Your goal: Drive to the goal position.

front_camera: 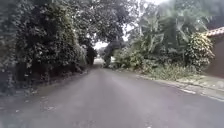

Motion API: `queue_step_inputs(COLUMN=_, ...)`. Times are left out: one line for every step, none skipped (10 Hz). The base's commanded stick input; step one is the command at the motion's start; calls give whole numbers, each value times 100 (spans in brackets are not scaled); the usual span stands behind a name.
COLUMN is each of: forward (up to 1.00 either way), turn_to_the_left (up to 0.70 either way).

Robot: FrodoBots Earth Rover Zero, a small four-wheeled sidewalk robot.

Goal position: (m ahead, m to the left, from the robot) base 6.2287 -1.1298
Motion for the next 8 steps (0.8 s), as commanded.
queue_step_inputs(forward=70, turn_to_the_left=0)
queue_step_inputs(forward=70, turn_to_the_left=0)
queue_step_inputs(forward=70, turn_to_the_left=0)
queue_step_inputs(forward=70, turn_to_the_left=0)
queue_step_inputs(forward=70, turn_to_the_left=0)
queue_step_inputs(forward=70, turn_to_the_left=0)
queue_step_inputs(forward=70, turn_to_the_left=0)
queue_step_inputs(forward=70, turn_to_the_left=0)
